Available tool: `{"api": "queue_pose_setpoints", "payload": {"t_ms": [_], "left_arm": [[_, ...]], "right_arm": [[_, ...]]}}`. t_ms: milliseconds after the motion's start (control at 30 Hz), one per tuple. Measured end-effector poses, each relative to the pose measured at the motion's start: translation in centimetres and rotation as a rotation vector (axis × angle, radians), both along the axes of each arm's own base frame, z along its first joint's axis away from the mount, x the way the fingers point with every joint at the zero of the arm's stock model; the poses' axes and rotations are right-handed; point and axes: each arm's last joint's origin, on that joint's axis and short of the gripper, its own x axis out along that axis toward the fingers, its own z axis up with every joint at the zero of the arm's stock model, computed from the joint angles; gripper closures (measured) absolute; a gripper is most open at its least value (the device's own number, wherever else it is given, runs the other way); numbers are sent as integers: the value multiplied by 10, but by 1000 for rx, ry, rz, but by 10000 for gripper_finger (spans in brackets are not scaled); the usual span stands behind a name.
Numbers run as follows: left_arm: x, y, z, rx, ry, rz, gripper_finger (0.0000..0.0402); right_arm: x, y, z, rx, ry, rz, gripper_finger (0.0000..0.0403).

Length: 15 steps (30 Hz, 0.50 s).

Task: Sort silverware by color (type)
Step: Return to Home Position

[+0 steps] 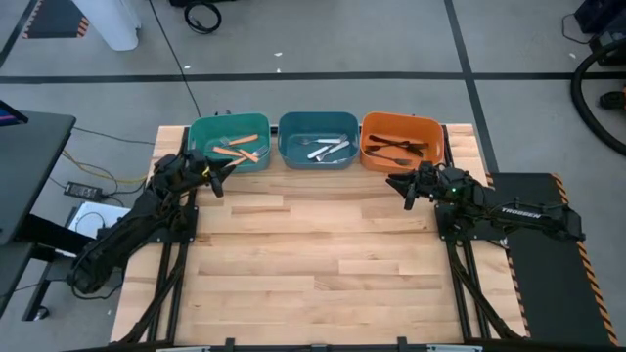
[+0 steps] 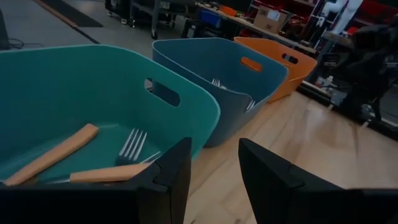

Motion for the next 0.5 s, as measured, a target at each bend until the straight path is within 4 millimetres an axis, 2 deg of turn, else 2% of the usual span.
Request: {"api": "queue_pose_setpoints", "payload": {"t_ms": [500], "left_arm": [[0,0,0,-2,-3,1,260]], "right_arm": [[0,0,1,0,-7,2,288]]}}
